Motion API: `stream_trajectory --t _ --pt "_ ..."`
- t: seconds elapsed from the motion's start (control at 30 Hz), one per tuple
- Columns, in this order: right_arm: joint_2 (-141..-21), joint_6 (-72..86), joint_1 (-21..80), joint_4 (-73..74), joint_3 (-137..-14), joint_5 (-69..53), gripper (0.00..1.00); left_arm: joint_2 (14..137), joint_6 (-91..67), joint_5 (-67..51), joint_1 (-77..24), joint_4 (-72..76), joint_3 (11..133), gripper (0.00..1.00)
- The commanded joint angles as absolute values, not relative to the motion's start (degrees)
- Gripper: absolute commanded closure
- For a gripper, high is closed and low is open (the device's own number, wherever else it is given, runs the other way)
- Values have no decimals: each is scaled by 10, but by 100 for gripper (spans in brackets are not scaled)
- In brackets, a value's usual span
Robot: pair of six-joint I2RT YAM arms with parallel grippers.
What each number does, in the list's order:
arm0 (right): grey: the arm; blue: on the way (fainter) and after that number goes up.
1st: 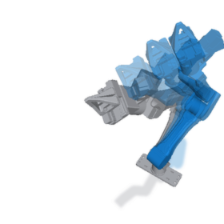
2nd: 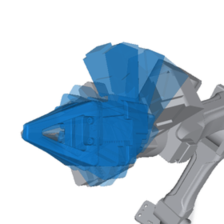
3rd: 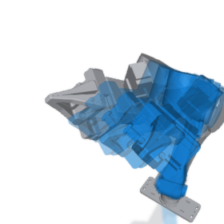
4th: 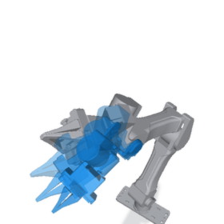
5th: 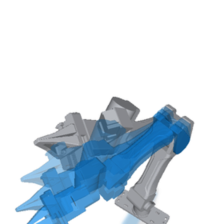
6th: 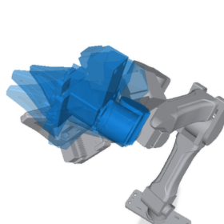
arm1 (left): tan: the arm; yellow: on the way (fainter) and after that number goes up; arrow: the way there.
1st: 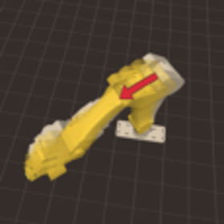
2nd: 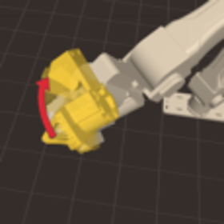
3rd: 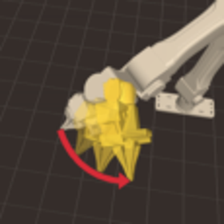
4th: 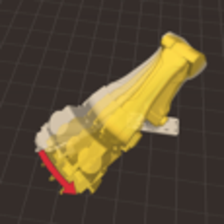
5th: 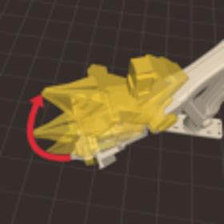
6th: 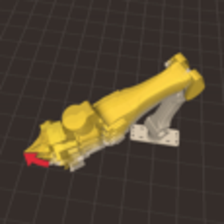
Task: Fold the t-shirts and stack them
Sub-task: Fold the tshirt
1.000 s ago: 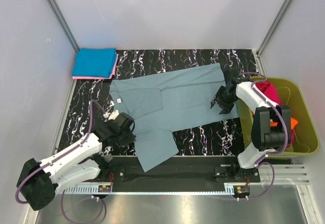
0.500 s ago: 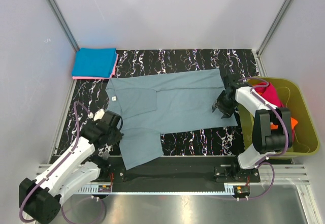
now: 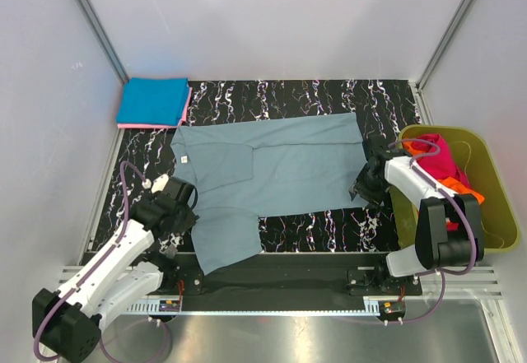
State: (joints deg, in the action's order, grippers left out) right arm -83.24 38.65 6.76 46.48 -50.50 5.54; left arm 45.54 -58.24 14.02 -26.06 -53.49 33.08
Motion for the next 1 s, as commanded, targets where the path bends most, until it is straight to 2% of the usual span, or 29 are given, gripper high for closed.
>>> stream_trajectory --t 0.0,0.2,0.37,0.53,0.57,0.83,0.97 --pt "-820 422 56 445 -487 110 46 460 -566 159 -255 -536 356 100" --pt "-867 412 57 412 -490 104 47 450 -566 149 -256 -535 353 100" --pt "-878 410 57 395 -472 100 61 439 -569 148 -255 -543 352 100" --pt "-885 402 57 388 -460 105 62 428 -583 149 -255 -547 350 100" --pt "-885 399 57 387 -458 105 67 428 -583 149 -255 -548 349 100" --pt "-864 376 57 395 -460 105 88 421 -594 146 -255 -552 349 100" --pt "-859 360 57 405 -475 104 91 420 -576 143 -254 -552 367 100"
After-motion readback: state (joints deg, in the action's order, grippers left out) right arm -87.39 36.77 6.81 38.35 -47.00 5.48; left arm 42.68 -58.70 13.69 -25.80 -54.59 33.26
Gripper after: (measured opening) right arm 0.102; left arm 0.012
